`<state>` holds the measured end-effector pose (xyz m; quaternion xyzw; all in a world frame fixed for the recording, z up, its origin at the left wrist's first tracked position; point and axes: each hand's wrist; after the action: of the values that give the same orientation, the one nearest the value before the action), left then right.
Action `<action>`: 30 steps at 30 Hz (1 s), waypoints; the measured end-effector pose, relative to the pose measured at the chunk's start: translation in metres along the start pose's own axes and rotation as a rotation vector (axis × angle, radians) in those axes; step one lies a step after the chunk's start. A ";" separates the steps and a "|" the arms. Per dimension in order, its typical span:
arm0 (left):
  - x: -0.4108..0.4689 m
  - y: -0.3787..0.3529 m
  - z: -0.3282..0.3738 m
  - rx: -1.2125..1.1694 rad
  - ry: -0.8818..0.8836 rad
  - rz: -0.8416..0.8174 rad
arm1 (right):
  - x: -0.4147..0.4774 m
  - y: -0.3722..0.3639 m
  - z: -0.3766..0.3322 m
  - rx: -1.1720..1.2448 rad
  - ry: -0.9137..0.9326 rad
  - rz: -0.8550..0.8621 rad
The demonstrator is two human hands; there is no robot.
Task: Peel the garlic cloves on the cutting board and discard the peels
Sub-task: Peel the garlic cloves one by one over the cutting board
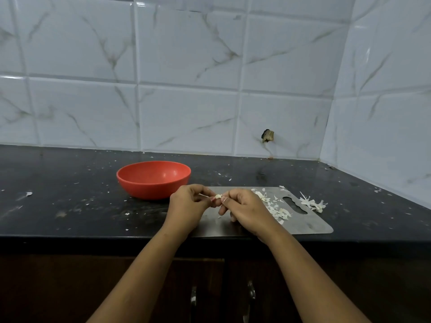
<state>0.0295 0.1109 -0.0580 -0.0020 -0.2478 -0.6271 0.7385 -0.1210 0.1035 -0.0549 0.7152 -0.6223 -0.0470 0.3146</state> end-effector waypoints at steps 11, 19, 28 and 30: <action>-0.001 -0.004 -0.003 0.137 -0.128 0.040 | 0.002 0.002 -0.002 0.117 -0.072 -0.075; -0.002 -0.006 -0.003 0.207 -0.205 0.068 | 0.001 0.003 -0.001 0.098 -0.079 -0.070; -0.002 -0.008 -0.005 0.246 -0.270 0.059 | 0.005 0.004 0.004 0.015 -0.078 -0.079; -0.001 -0.008 -0.004 0.272 -0.268 0.063 | 0.006 0.002 0.004 -0.014 -0.064 -0.066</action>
<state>0.0238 0.1090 -0.0648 0.0064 -0.4263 -0.5586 0.7115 -0.1237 0.0964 -0.0550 0.7311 -0.6080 -0.0848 0.2978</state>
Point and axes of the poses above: each hand's wrist, its own x-axis towards the middle knuckle, its own y-axis out of the back of the hand, z = x × y, and after that the axes turned 1 degree about -y, right-handed
